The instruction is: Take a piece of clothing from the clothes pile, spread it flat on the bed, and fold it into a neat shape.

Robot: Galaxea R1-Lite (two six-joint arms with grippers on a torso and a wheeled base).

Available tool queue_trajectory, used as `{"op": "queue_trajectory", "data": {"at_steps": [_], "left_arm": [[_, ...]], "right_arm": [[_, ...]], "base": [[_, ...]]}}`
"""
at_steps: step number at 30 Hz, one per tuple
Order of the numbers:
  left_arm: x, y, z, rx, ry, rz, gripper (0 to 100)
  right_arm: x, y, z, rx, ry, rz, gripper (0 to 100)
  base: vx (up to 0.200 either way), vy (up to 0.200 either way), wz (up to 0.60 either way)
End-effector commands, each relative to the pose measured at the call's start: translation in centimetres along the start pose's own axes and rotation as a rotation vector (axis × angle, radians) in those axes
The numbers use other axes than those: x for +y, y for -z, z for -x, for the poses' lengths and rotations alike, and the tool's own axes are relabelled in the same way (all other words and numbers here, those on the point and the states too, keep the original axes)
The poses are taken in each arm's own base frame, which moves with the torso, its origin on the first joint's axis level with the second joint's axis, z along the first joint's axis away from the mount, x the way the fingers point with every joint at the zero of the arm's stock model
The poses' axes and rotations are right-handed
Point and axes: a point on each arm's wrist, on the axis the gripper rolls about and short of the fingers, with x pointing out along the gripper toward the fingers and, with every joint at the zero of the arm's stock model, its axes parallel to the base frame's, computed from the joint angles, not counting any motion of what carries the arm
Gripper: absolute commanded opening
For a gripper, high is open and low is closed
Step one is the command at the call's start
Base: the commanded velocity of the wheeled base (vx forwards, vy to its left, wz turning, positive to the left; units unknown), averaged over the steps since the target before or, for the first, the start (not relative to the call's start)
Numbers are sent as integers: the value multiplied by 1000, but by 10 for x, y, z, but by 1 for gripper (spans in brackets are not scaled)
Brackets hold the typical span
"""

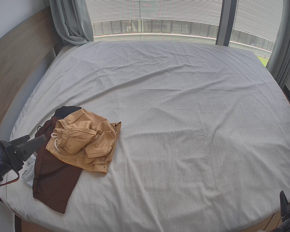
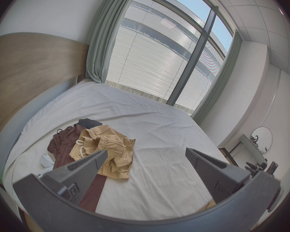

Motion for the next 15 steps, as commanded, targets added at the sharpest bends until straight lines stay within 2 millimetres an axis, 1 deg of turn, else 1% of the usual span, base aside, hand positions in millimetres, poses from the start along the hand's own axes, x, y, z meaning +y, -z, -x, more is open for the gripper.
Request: {"op": "queue_trajectory", "data": {"at_steps": [1,6,7,8,11,15], "left_arm": [[18,-1,-17,46,-21,42,100],[28,-2,-30,50,5,48,100],[28,-2,-30,50,5,48,100],[32,-1,-37,58,24,51,100],[36,0,-43,64,43,52,100],[48,-2,-57,75,47,64,100]], "right_arm": [[0,5,0,1,1,-2,100],[0,5,0,1,1,-2,100],[0,5,0,1,1,-2,100],[0,5,0,1,1,-2,100],[0,5,0,1,1,-2,100],[0,5,0,1,1,-2,100]], "base": [[0,0,0],[0,0,0],[0,0,0],[0,0,0],[0,0,0],[0,0,0]]}}
